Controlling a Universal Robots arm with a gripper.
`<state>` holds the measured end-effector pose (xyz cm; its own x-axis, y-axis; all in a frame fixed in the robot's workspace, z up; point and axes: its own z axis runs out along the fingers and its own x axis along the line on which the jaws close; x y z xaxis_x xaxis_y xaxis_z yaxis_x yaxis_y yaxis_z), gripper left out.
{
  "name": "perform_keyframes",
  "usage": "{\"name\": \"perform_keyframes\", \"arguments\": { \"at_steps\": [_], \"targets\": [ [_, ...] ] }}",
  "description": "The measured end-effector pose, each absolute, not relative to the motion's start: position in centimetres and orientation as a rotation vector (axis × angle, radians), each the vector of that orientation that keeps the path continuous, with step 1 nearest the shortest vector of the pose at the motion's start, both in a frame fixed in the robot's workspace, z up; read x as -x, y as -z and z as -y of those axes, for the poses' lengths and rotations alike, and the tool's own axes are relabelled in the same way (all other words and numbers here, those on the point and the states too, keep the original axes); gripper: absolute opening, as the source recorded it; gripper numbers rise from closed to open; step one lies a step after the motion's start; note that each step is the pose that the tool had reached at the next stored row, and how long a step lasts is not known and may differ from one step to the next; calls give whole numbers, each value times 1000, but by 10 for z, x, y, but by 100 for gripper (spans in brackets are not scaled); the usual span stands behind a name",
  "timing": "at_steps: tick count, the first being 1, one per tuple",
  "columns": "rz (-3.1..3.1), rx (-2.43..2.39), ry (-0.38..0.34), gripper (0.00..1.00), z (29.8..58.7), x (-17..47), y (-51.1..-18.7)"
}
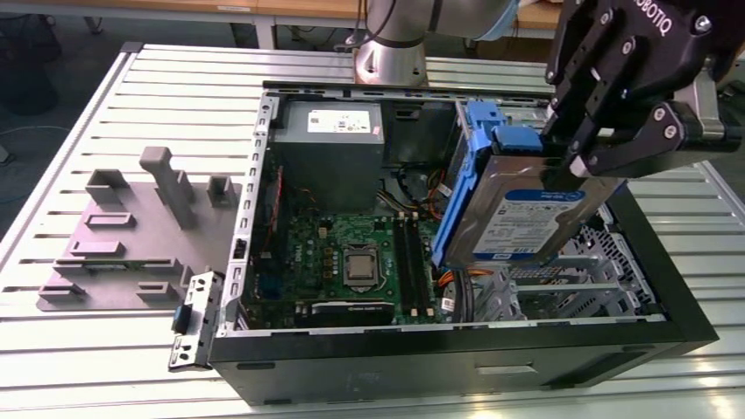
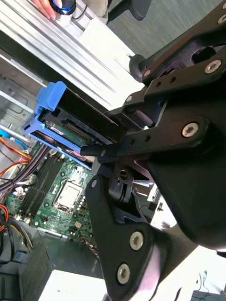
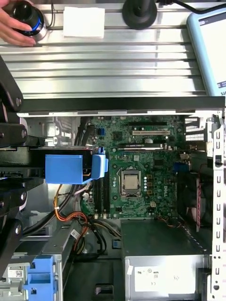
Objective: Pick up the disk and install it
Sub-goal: 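Pick up the disk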
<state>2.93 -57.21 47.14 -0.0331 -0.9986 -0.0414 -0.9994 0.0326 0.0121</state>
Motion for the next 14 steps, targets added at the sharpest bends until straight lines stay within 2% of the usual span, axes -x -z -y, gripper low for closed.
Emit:
{"name": "perform_keyframes", "arguments": {
  "at_steps": [14],
  "targets": [
    [-2243, 2168, -59, 35, 574, -56, -469]
  ]
}}
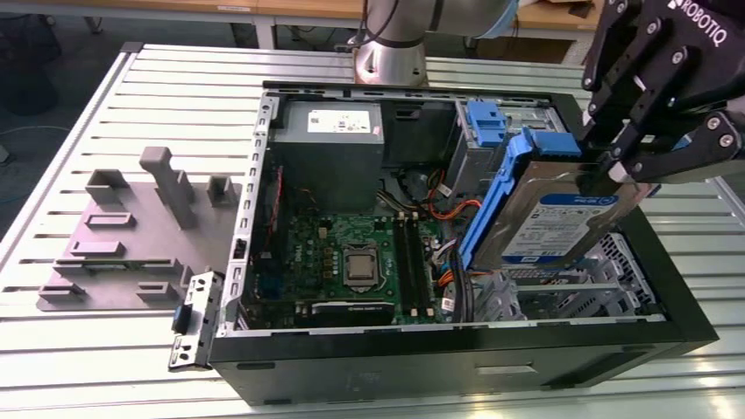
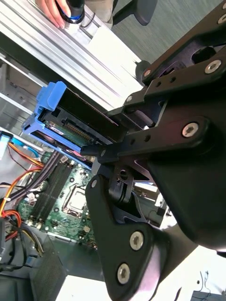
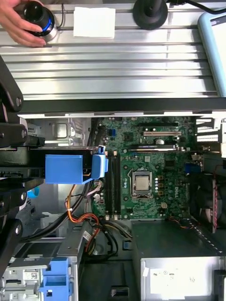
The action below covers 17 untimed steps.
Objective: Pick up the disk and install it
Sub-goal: 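Pick up the disk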
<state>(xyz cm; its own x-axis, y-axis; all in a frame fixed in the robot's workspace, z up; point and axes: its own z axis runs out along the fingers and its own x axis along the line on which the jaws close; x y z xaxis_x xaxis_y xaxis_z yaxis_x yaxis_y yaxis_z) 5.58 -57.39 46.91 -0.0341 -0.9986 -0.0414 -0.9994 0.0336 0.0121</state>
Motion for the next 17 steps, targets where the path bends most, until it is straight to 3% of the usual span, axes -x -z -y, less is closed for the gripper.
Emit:
{"name": "perform_keyframes", "arguments": {
  "at_steps": [17],
  "targets": [
    [-2243, 2168, -58, 35, 574, -97, -464]
  ]
}}
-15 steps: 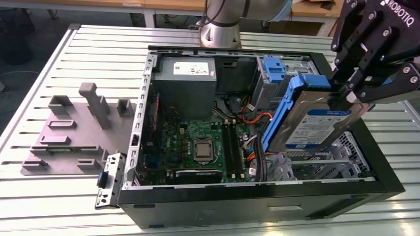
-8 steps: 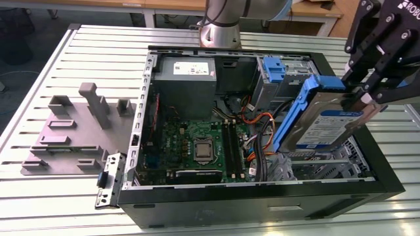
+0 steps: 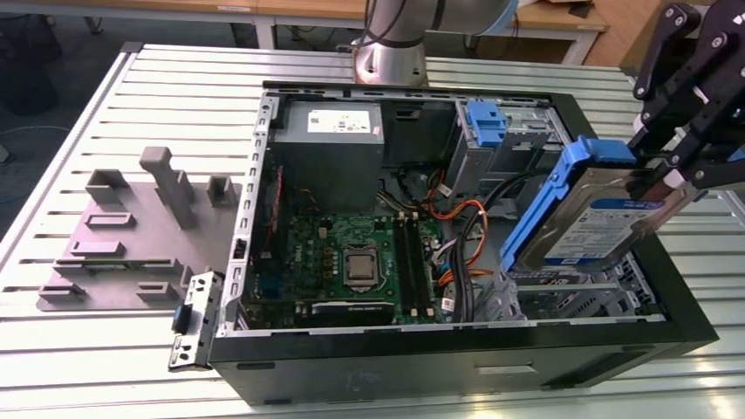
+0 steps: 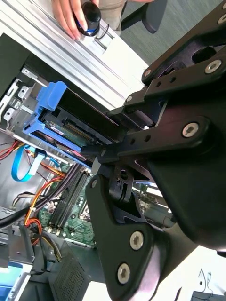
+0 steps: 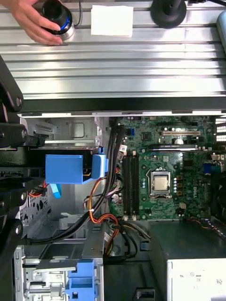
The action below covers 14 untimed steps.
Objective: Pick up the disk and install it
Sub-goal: 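Pick up the disk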
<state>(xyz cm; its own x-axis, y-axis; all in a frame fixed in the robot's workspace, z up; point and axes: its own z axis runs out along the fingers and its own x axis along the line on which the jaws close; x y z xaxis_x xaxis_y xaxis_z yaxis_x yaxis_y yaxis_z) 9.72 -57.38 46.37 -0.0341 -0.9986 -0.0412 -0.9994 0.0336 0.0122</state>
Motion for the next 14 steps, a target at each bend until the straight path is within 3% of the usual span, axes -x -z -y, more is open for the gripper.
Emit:
{"name": "perform_keyframes", "arguments": {
  "at_steps": [14],
  "targets": [
    [-2243, 2168, -59, 35, 574, -107, -456]
  ]
}}
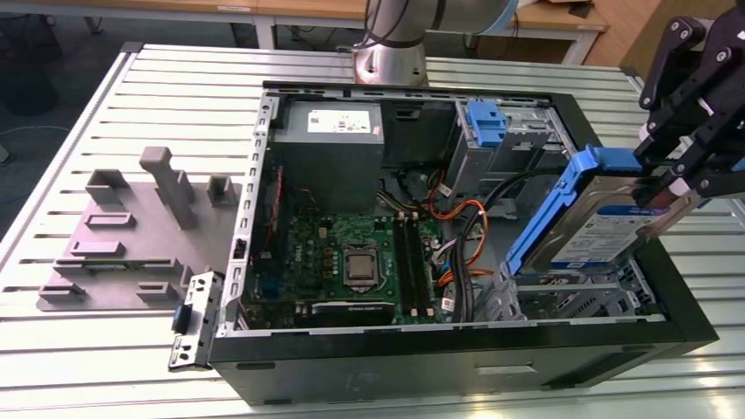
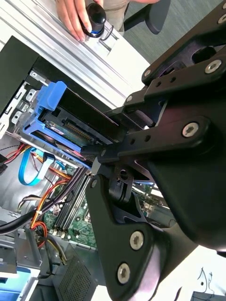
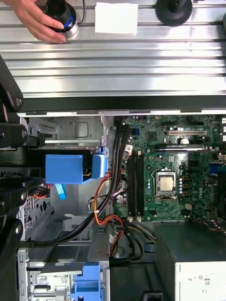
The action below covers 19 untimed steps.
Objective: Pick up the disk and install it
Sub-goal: 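Pick up the disk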
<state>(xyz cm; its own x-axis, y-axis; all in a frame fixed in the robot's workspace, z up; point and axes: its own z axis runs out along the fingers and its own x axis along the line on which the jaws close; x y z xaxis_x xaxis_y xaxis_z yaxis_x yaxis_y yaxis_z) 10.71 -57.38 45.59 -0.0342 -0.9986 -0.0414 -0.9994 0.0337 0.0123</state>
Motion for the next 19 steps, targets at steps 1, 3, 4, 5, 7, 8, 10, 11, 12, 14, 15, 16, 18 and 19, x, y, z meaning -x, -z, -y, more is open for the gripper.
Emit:
{"name": "perform_keyframes", "arguments": {
  "at_steps": [1, 3, 4, 5, 7, 8, 10, 11, 12, 14, 15, 16, 18, 19],
  "targets": [
    [-2243, 2168, -59, 35, 574, -108, -456],
    [-2243, 2168, -59, 35, 574, -109, -455],
    [-2243, 2168, -59, 35, 574, -109, -455],
    [-2243, 2168, -59, 35, 574, -109, -455],
    [-2243, 2168, -58, 35, 574, -109, -455],
    [-2243, 2168, -58, 35, 574, -109, -455],
    [-2243, 2168, -58, 35, 574, -109, -454],
    [-2243, 2168, -59, 35, 574, -110, -454],
    [-2243, 2168, -58, 35, 574, -110, -454],
    [-2247, 2165, -58, 35, 574, -111, -454],
    [-2249, 2163, -58, 35, 574, -111, -454],
    [-2250, 2161, -58, 35, 574, -111, -453],
    [-2253, 2159, -58, 35, 574, -111, -453],
    [-2256, 2156, -58, 35, 574, -111, -452]
  ]
}}
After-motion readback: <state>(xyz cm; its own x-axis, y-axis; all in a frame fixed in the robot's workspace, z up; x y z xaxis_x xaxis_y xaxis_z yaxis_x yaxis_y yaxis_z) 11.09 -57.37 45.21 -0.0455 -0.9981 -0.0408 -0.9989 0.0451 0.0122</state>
